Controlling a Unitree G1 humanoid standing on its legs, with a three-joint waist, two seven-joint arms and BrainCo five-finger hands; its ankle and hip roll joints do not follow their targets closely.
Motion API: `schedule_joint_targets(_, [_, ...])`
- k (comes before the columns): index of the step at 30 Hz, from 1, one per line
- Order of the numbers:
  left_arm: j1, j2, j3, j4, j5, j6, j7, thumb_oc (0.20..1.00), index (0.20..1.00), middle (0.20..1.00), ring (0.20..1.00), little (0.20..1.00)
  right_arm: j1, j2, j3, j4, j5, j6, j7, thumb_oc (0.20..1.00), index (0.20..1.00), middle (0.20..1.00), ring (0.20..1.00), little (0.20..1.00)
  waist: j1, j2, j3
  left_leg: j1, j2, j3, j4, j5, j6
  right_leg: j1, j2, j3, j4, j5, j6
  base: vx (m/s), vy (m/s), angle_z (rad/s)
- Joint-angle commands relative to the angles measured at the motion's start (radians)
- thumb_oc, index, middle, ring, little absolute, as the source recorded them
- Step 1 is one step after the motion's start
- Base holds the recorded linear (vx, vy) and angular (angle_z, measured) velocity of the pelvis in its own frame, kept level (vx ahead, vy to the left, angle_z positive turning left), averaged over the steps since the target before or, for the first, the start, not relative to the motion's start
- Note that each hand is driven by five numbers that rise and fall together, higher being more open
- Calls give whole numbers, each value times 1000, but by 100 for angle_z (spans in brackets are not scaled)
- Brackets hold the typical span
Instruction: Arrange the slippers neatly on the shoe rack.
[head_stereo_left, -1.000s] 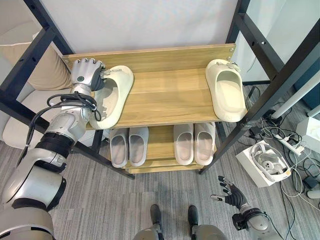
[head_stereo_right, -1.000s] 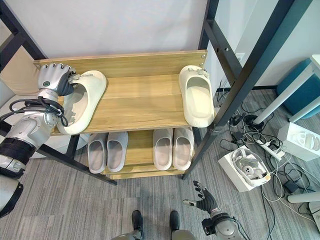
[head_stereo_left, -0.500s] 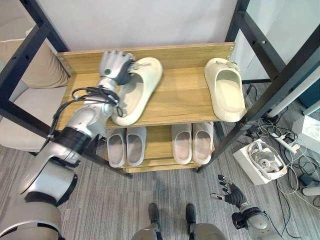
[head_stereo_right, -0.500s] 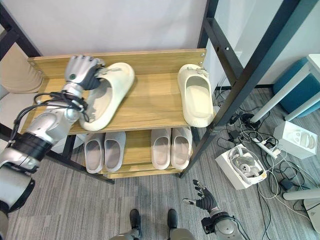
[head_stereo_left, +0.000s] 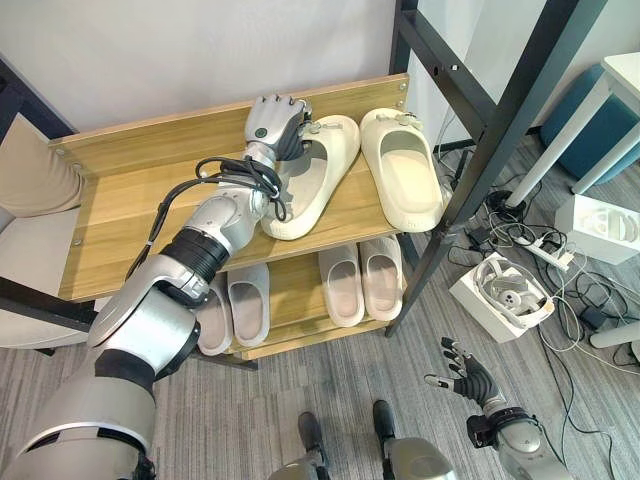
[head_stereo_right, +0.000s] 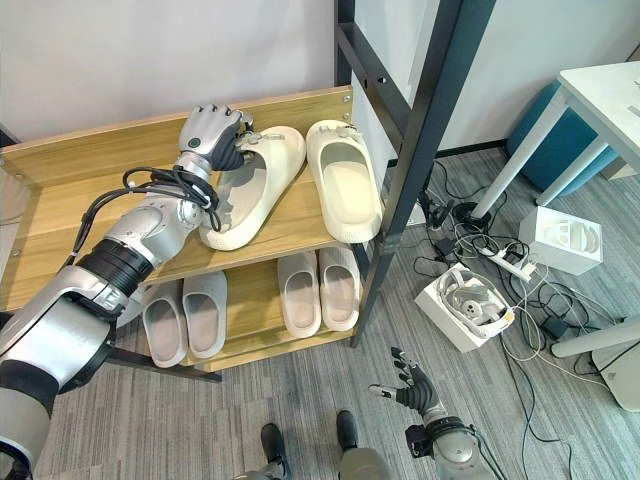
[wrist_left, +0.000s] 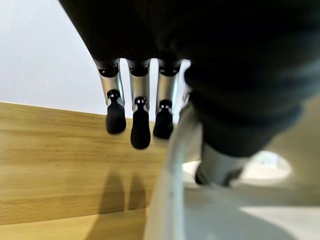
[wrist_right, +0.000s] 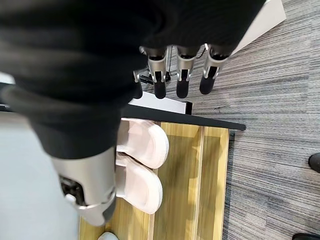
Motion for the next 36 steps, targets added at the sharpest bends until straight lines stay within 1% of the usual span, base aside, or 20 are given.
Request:
schedule_joint_targets(1, [-97,6,49,55,-16,-1,15,1000,1000,1000,1000,1000,30,-21,-22,-52,16,-34,-19,1000,1000,1000,1000,1000,27,-55,-41,101,36,-11,-7,-131,-43,-24,-79,-48,18,-17,121,0,0,0])
schedule_joint_targets(6, [-23,47,120,-117,-5,-10,6,1000,1000,1000,1000,1000,25,-2,-25,-34,11,-30,-18,1000,1000,1000,1000,1000,55,-54,-46,101,32,-35,-7,-131,-43,-3,-80,-72,12,-23,117,4,-18,8])
schedule_joint_targets(9, [45,77,177,-241,-7,-26,-5,1000,1000,1000,1000,1000,12,10,-22,-17,5,-24,-16,1000,1000,1000,1000,1000,76,-50,-49,99,27,-54,-7,-129,-43,10,-82,-87,8,-26,114,-7,1,33])
schedule_joint_targets(10, [111,87,220,-320,-51,-54,-21,1000,1000,1000,1000,1000,-1,20,-22,-7,-1,-17,-15,1000,1000,1000,1000,1000,94,-51,-49,97,25,-64,-7,-127,-42,15,-82,-98,9,-27,111,-21,15,24])
schedule_joint_targets(11, [211,60,280,-374,-250,-108,-75,1000,1000,1000,1000,1000,-4,27,-26,1,-4,-5,-14,1000,1000,1000,1000,1000,99,-49,-50,99,22,-70,-7,-126,-41,22,-84,-105,7,-27,110,-25,27,20])
schedule_joint_targets(12, [322,19,339,-395,-536,-147,-140,1000,1000,1000,1000,1000,-10,43,-33,10,-11,16,-14,1000,1000,1000,1000,1000,107,-46,-55,98,19,-73,-7,-123,-38,22,-86,-111,7,-23,108,-21,40,20])
schedule_joint_targets(13, [404,-7,346,-417,-783,-172,-202,1000,1000,1000,1000,1000,-21,51,-33,9,-21,32,-10,1000,1000,1000,1000,1000,113,-43,-57,97,16,-76,-7,-120,-36,24,-88,-114,7,-20,106,-23,34,29])
schedule_joint_targets(14, [444,-13,340,-438,-897,-177,-228,1000,1000,1000,1000,1000,-26,51,-32,4,-25,37,-8,1000,1000,1000,1000,1000,116,-42,-57,96,16,-78,-7,-119,-35,25,-89,-116,6,-19,105,-37,34,33])
schedule_joint_targets(15, [499,-9,310,-480,-1067,-169,-277,1000,1000,1000,1000,1000,-38,49,-26,1,-28,43,-4,1000,1000,1000,1000,1000,118,-41,-57,94,15,-82,-7,-117,-33,25,-91,-119,8,-17,105,-38,38,19])
schedule_joint_targets(17, [573,34,224,-559,-1333,-125,-356,1000,1000,1000,1000,1000,-53,35,8,-4,-29,51,14,1000,1000,1000,1000,1000,119,-40,-62,94,13,-84,-7,-116,-31,24,-93,-119,11,-12,107,-22,40,4])
schedule_joint_targets(18, [585,41,205,-583,-1419,-114,-367,1000,1000,1000,1000,1000,-49,32,17,-11,-29,52,17,1000,1000,1000,1000,1000,117,-42,-63,96,13,-82,-7,-117,-31,25,-93,-118,11,-11,107,0,0,0])
schedule_joint_targets(19, [591,53,145,-611,-1511,-92,-390,1000,1000,1000,1000,1000,-41,24,33,-15,-21,52,25,1000,1000,1000,1000,1000,113,-43,-66,95,13,-81,-7,-117,-31,24,-94,-117,12,-9,109,0,0,0])
schedule_joint_targets(21, [586,101,67,-670,-1597,-67,-419,1000,1000,1000,1000,1000,-23,10,54,-23,-23,50,38,1000,1000,1000,1000,1000,107,-45,-74,97,13,-77,-7,-118,-31,23,-94,-110,12,-7,112,6,19,-8])
schedule_joint_targets(23, [557,93,19,-685,-1630,-67,-421,1000,1000,1000,1000,1000,-8,2,69,-20,-20,43,45,1000,1000,1000,1000,1000,99,-48,-79,98,12,-73,-7,-118,-31,23,-94,-105,11,-5,114,4,16,-8])
schedule_joint_targets(25, [548,84,12,-681,-1626,-72,-417,1000,1000,1000,1000,1000,-4,1,71,-19,-19,40,47,1000,1000,1000,1000,1000,98,-49,-80,97,12,-72,-7,-117,-31,22,-94,-104,11,-5,114,-5,2,-2])
schedule_joint_targets(28, [517,19,8,-645,-1589,-84,-391,1000,1000,1000,1000,1000,4,0,81,-17,-18,38,45,1000,1000,1000,1000,1000,91,-53,-84,95,11,-70,-7,-117,-30,18,-94,-99,10,-3,115,-5,3,-3])
schedule_joint_targets(29, [505,-28,18,-616,-1567,-86,-379,1000,1000,1000,1000,1000,4,2,84,-14,-18,38,43,1000,1000,1000,1000,1000,87,-55,-83,94,10,-70,-7,-116,-29,15,-94,-96,10,-2,114,0,0,0])
schedule_joint_targets(32, [496,-101,53,-554,-1506,-96,-356,1000,1000,1000,1000,1000,5,2,80,-12,-20,43,41,1000,1000,1000,1000,1000,84,-56,-84,94,8,-68,-7,-117,-28,14,-94,-94,10,-2,114,0,0,0])
schedule_joint_targets(34, [495,-143,79,-519,-1470,-102,-332,1000,1000,1000,1000,1000,2,4,80,-12,-21,47,38,1000,1000,1000,1000,1000,83,-58,-83,94,8,-68,-7,-117,-27,14,-95,-92,10,-2,112,1,0,-6])
schedule_joint_targets(36, [513,-164,126,-521,-1405,-120,-299,1000,1000,1000,1000,1000,5,11,70,-12,-24,45,33,1000,1000,1000,1000,1000,86,-59,-83,94,7,-69,-7,-118,-26,16,-95,-93,7,-2,111,1,-4,-8])
